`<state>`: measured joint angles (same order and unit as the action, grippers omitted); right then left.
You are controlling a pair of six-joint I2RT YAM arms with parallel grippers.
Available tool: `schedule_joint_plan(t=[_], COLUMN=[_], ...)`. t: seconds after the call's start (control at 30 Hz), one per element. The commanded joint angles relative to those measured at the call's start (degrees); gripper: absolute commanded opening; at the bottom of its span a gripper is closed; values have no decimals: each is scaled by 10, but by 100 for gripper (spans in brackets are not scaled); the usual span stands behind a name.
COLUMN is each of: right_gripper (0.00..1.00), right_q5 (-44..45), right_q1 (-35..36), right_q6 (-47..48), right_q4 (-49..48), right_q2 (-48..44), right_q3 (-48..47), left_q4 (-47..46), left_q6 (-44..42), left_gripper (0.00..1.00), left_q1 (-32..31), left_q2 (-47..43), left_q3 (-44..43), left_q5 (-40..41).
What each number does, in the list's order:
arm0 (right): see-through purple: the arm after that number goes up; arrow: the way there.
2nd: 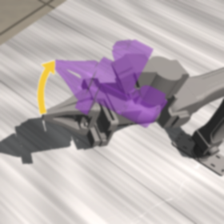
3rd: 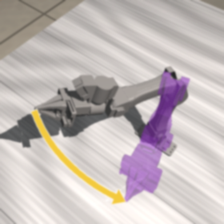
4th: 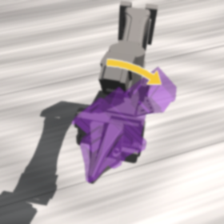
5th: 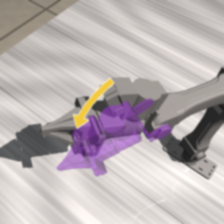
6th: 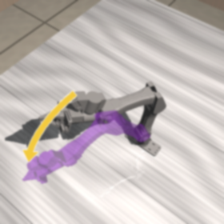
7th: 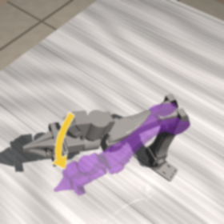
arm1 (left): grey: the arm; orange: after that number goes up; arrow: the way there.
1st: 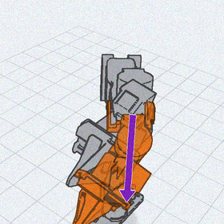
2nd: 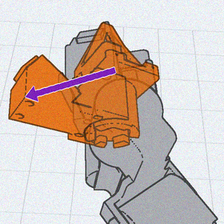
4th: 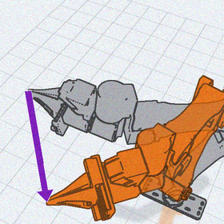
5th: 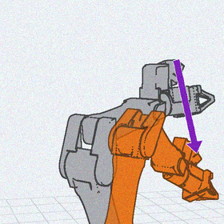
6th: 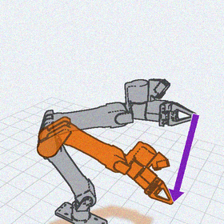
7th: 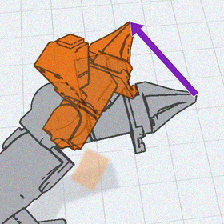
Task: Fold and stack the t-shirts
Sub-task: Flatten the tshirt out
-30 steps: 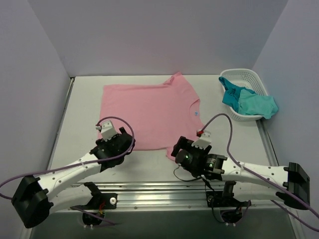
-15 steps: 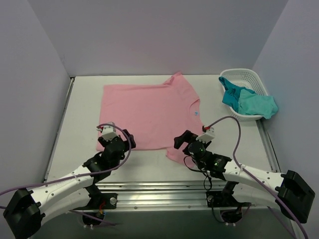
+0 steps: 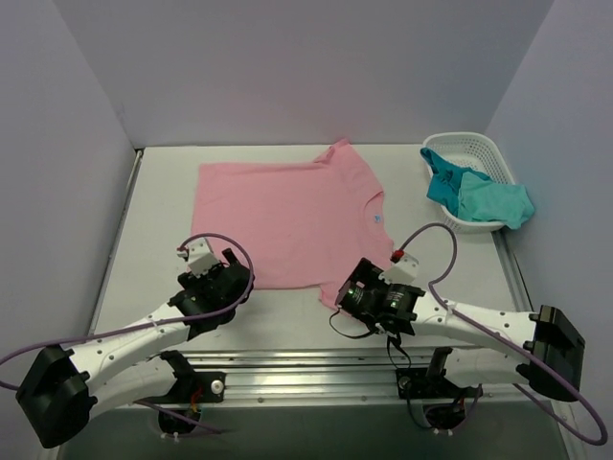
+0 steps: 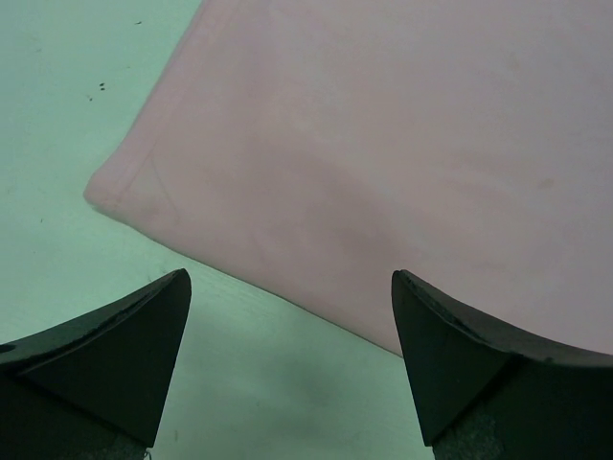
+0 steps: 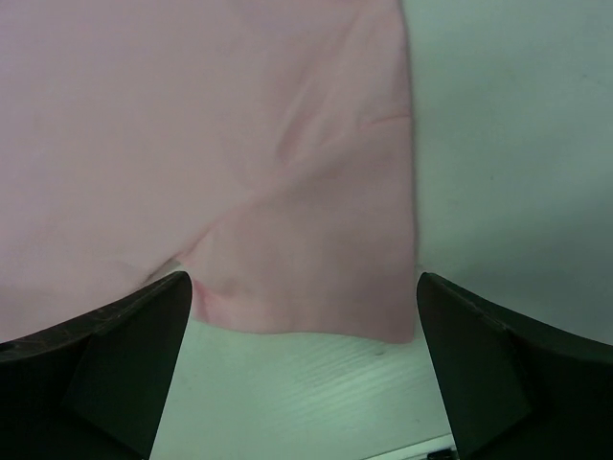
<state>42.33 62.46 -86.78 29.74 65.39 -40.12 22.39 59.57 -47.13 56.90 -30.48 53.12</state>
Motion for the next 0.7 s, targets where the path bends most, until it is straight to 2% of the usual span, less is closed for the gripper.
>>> schedule_joint_plan(t=[0.0,0.1,0.3,0.6,0.67], right_gripper=[100,98,92,86,79], right_q5=[-22,-67,-124,-137,-138], right_q1=[-1,-7,-37,-29,-21], right_q6=[-84,-57,-21,-18,-20], right_q4=[75,-26,-142,-159,-153], right_q2=[35,70,134,148,142], right_q3=[29,66,116,118,112], left_q4=[40,20,22,22,28], left_q6=[57,51,55,71,77], left_gripper=[94,94,94,94,94], left_q1=[5,7,11,14,15], left_q2=[14,45,83,58,68], left_q3=[-27,-28,-42,-25,-33], left_q5=[31,19,11,14,15])
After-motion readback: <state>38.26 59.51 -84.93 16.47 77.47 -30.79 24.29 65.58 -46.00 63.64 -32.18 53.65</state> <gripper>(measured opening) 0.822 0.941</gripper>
